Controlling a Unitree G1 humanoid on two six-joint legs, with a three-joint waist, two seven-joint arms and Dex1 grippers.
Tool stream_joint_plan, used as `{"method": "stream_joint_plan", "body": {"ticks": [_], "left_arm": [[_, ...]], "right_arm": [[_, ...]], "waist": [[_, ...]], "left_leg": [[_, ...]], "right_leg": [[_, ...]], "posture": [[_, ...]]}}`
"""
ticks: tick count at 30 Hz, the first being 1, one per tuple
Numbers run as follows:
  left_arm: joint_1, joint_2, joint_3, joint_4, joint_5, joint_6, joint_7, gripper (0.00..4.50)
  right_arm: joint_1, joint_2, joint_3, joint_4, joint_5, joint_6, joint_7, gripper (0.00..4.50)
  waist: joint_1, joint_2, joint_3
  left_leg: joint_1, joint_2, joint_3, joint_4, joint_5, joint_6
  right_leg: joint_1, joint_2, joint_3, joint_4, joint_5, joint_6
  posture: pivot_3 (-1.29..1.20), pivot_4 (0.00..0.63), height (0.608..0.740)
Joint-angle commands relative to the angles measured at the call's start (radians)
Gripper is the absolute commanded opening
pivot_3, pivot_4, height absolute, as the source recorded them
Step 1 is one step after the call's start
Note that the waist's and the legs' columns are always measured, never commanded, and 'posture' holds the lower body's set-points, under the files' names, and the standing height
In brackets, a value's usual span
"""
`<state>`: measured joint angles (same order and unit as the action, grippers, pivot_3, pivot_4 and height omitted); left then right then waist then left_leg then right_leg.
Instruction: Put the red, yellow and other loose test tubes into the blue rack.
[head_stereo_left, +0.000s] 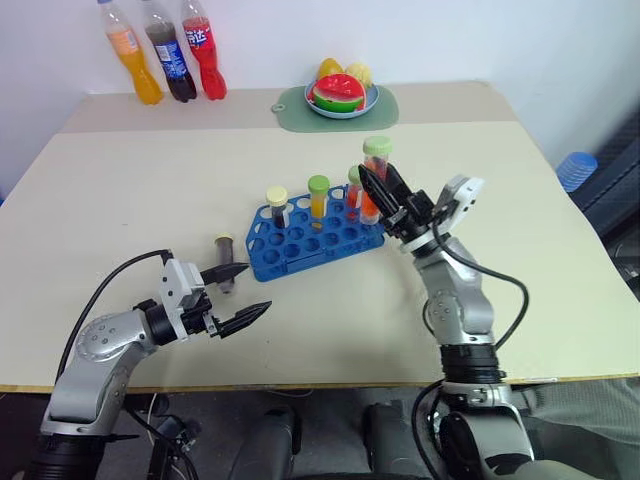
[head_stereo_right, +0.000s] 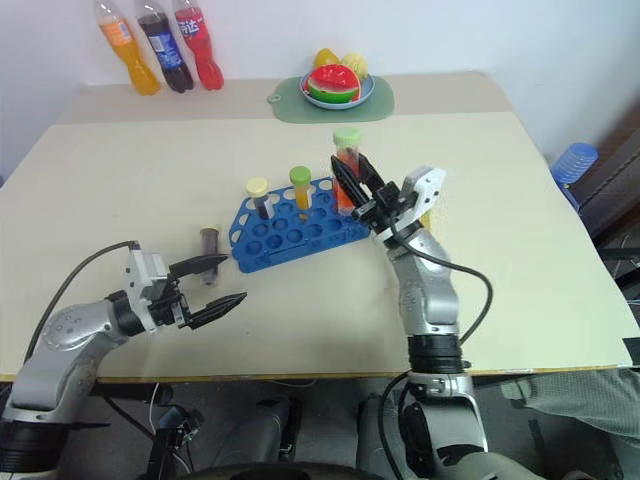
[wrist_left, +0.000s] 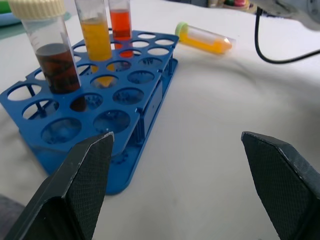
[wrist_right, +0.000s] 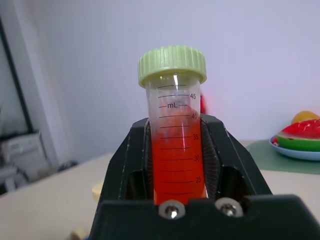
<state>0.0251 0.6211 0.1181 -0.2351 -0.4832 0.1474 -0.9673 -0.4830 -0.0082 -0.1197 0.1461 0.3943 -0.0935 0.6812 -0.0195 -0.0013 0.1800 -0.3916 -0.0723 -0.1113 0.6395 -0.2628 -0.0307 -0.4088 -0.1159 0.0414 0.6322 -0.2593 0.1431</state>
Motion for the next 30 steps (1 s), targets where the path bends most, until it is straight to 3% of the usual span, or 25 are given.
{"method": "stream_joint_plan", "body": {"ticks": [1,12,30], "left_arm": [[0.001,0.011,0.037,-0.018,-0.017,-0.008,-0.002,4.25],[0.035,0.02,0.064,-0.065,-0.03,0.012,0.015,4.25],[0.055,0.012,0.077,-0.114,-0.033,0.047,0.033,4.25]], "right_arm": [[-0.026,0.032,0.008,0.114,-0.035,-0.16,-0.005,0.8],[-0.095,0.026,-0.022,0.446,-0.104,-0.412,-0.084,0.8],[-0.13,0.057,0.021,0.636,-0.179,-0.525,-0.14,0.8]], "waist": [[-0.002,0.0,0.0],[-0.024,0.0,0.0],[-0.026,0.0,-0.002]], "left_leg": [[0.0,0.0,0.0,-0.001,0.0,0.0],[0.001,0.001,-0.002,-0.008,0.004,-0.006],[0.003,0.001,-0.002,-0.009,0.004,-0.006]], "right_leg": [[0.0,0.0,0.0,0.0,0.0,0.0],[-0.003,0.002,0.0,0.0,0.0,-0.001],[-0.001,0.003,0.0,0.001,0.0,-0.001]], "posture": [[0.0,0.15,0.74],[0.0,0.15,0.74],[0.0,0.15,0.74]]}}
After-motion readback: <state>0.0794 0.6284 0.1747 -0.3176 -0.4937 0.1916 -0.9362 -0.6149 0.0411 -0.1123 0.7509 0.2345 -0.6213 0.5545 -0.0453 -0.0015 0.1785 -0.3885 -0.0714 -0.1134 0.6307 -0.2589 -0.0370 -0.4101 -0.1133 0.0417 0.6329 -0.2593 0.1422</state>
